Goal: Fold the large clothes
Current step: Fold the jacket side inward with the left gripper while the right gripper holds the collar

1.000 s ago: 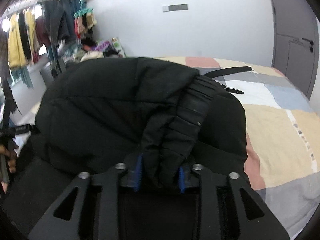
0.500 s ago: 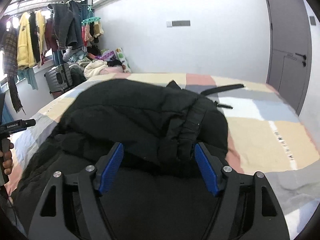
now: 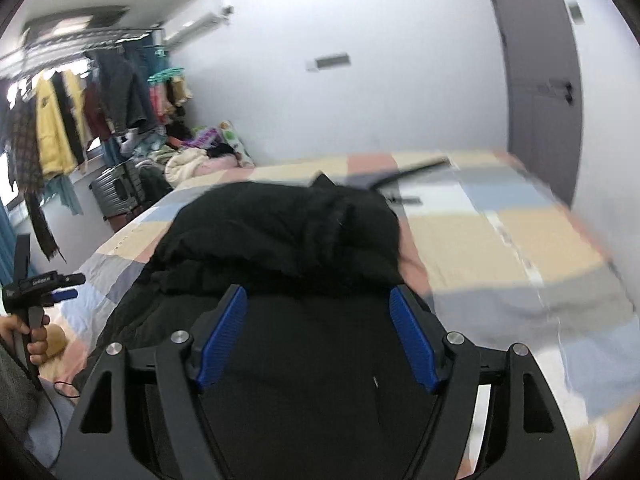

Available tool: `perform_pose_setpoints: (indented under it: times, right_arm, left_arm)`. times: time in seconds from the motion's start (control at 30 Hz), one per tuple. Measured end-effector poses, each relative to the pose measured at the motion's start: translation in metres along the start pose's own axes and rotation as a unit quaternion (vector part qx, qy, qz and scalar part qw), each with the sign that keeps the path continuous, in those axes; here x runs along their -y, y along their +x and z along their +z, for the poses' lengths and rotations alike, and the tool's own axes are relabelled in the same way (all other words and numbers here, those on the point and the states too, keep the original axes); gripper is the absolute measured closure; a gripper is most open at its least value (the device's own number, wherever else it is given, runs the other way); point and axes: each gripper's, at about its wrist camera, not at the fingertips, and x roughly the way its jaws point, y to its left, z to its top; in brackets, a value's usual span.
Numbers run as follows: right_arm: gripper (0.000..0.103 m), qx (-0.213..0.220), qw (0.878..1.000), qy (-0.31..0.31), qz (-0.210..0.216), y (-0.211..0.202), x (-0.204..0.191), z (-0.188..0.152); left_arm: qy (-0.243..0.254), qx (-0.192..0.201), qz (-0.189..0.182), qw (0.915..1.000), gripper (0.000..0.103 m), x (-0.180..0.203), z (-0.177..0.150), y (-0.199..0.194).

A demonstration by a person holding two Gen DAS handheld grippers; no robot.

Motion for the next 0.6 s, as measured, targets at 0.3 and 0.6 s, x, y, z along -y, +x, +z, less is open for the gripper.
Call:
perform_pose_setpoints:
  times: [0.3,0.6]
  right_arm:
    - [0.024,-0.162,0.961,0.224,-0.024,0.057,0.092,-0.035]
    - [0.022,-0.301,0.894,0.333,-0.014,0.108,0.127,-0.094]
  left_arm:
    - [-0.037,-0.108,-0.007,0.9934,0.016,-0.035,-0.011,0.003]
    - [-0.159,-0.213,-0.035,0.9635,0.016,-0.088,-0.033,0.044]
